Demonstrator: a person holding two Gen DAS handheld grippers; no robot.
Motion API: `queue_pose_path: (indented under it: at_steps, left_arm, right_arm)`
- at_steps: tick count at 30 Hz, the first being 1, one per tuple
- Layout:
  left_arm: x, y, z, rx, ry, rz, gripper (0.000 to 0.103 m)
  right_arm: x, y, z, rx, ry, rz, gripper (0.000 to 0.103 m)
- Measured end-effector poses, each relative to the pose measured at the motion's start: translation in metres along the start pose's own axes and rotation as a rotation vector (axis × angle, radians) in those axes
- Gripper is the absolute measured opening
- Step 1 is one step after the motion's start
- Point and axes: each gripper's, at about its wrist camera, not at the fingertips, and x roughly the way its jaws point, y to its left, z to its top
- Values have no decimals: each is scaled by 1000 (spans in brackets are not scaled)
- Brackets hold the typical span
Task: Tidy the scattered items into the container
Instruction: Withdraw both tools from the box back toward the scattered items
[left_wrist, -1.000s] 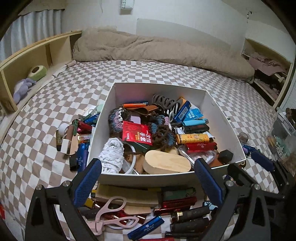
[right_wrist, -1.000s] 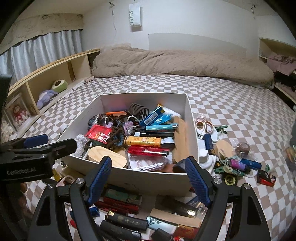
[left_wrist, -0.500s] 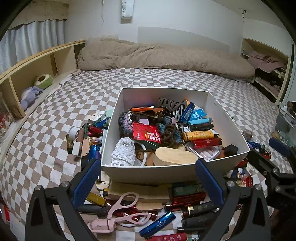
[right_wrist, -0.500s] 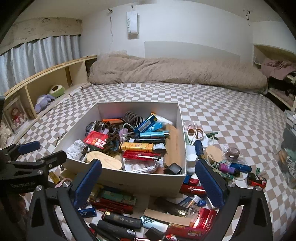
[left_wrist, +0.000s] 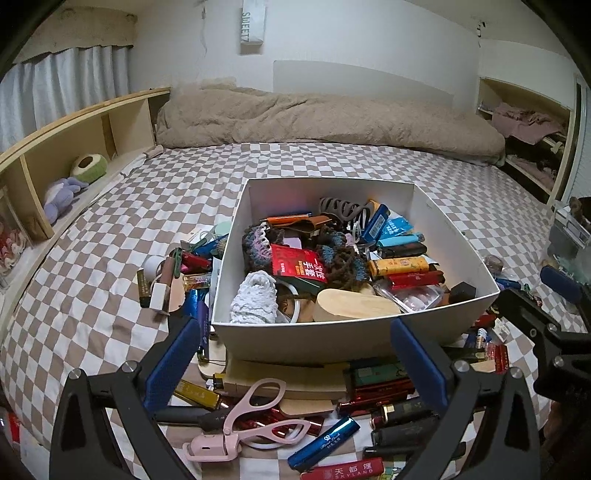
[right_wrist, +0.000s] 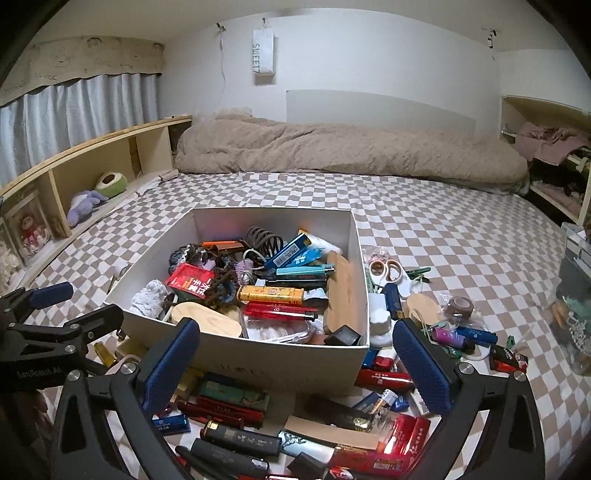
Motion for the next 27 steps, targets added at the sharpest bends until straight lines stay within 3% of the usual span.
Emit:
queue_pose_path:
  at_steps: [16, 27]
  left_arm:
    - [-4, 12, -11, -39, -21, -24, 103]
    - [12, 22, -50, -28, 62, -17, 103]
  right_arm:
    - [-13, -11, -12, 35, -49, 13, 103]
    - [-1, -13, -48, 48, 20, -4, 103]
